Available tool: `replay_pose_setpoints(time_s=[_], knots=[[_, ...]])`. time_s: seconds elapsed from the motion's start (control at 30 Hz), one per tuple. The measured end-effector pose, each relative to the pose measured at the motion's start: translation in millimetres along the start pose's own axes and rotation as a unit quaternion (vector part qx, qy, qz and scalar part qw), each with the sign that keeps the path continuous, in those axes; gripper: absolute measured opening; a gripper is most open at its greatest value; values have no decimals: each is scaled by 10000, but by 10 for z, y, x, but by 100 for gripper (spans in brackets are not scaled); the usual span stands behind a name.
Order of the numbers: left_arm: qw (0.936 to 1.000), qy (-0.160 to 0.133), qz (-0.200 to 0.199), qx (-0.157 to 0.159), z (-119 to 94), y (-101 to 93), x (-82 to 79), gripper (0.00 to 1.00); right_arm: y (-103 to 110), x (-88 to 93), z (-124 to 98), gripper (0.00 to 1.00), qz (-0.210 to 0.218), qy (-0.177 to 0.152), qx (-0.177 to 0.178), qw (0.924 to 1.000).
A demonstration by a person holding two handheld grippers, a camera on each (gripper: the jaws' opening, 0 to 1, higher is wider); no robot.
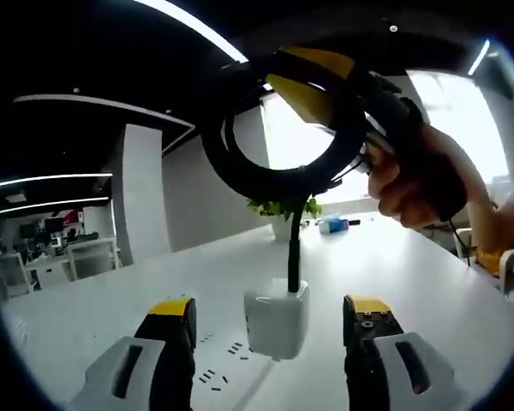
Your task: Straighten the power strip on the desk, plug the charger into it
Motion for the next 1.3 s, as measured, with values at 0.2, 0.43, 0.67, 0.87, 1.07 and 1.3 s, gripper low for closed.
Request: replay_pose_setpoints(time_s=[0.2,0.43,0.67,0.87,1.07,1.3], knots=[[9999,65,-28,98,33,-4,19,56,14,19,2,7,9,22,-6,10000],[9993,179,157,292,70,-9,-11,39,14,46,-6,7,5,52,17,10000],[9975,295,45,641,115,43,-3,31,-5,32,-2,7,-113,70,52,9999],[9963,323,154,785,118,27,-2,29,-34,6,-10,7,-171,63,71,9998],[9945,432,204,928,90,24,10,29,-61,7,13,7,-189,19,100,9998],[9883,589,245,1388,137,116,36,28,-144,-20,88,7,-241,-104,207,9994]])
Point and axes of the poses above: the point that each gripper's makers call its tool centre point, and the gripper's own axes: z roughly forward along the fingers, y roughly to its left, x roughly out of its underside, the point moved 7 cm from there along -z, roughly backward along the fingers, and after that the axes turned 2 degrees about x, right-handed, at the moved point
